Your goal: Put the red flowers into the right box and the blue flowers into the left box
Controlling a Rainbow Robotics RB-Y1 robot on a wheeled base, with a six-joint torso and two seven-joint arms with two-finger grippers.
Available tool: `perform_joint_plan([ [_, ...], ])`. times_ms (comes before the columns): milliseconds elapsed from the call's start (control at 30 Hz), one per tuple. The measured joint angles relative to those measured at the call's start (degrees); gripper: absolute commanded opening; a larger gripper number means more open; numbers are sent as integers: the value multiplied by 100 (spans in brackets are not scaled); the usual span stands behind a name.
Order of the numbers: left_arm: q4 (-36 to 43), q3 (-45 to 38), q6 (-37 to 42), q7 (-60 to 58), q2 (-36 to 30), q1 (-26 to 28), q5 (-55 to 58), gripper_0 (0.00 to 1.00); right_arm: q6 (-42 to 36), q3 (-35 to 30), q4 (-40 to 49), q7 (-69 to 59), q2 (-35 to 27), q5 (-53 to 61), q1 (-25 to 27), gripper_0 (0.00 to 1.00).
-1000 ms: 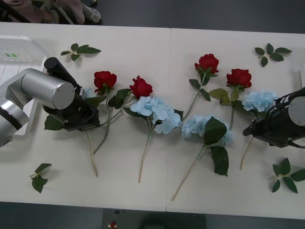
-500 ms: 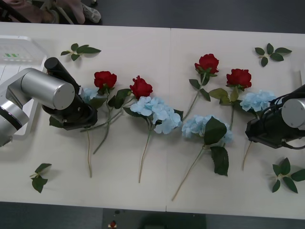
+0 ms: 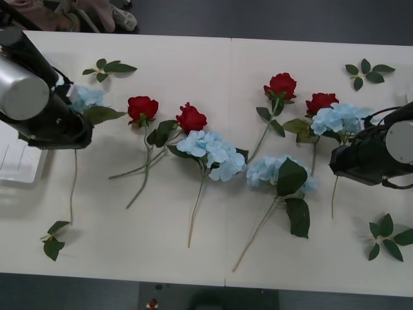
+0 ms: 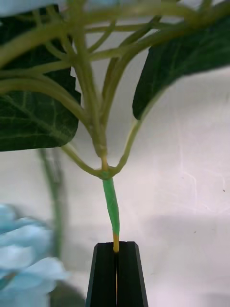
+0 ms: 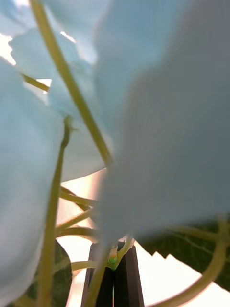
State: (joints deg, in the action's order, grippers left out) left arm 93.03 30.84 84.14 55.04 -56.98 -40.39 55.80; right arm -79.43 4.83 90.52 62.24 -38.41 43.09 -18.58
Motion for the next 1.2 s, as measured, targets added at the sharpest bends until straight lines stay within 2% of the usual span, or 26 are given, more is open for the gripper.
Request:
perform_joint_plan([
  [100,214,-534,601,621,-407,-176,46,0,-149,-410,355,61,0,14,3,0],
  [233,-50,-996,561,1916,-916,-367,46,0,-385,-1037,697,1031,0,200,3,0],
  [367,-1180,-1061,-92,2545,-1239,-476,4,0,-653,-1763,870,2493,28,934,4,0],
  [533,-2761,-1060,-900,3886,-1220,-486,-54,0,-1107,-2749,871,3748,328,2060,6,0],
  [600,-3152,-1059,-1115,4215,-1159,-485,-15,0,-1263,-3016,871,4166,443,2597,6,0],
  [700,-3441,-1049,-1343,4222,-1037,-484,-173,1,-1280,-3078,872,4327,503,3359,6,0],
  [733,-3500,-1020,-1427,4222,-998,-484,-244,4,-1279,-3023,872,4327,503,3624,5,0],
  [767,-3547,-956,-1528,4222,-970,-484,-298,16,-1277,-2943,872,4327,503,3929,1,0],
  [800,-3585,-864,-1667,4222,-954,-484,-333,23,-1274,-2853,871,4327,503,4237,-4,0],
  [833,-3620,-755,-1793,4222,-950,-484,-346,43,-1274,-2762,870,4327,503,4493,-19,0],
  [933,-3722,-446,-1978,4222,-951,-484,-346,62,-1274,-2549,866,4326,562,5055,-152,0],
  [967,-3746,-402,-1985,4222,-951,-484,-346,74,-1274,-2520,864,4326,619,5191,-210,0],
  [1033,-3774,-392,-1985,4222,-951,-484,-346,88,-1273,-2481,860,4325,761,5464,-340,0],
  [1133,-3773,-451,-2026,4222,-951,-484,-338,100,-1131,-2394,859,4318,938,5842,-531,0],
  [1200,-3770,-509,-2097,4222,-951,-484,-207,100,-945,-2282,859,4273,985,6063,-634,0],
])
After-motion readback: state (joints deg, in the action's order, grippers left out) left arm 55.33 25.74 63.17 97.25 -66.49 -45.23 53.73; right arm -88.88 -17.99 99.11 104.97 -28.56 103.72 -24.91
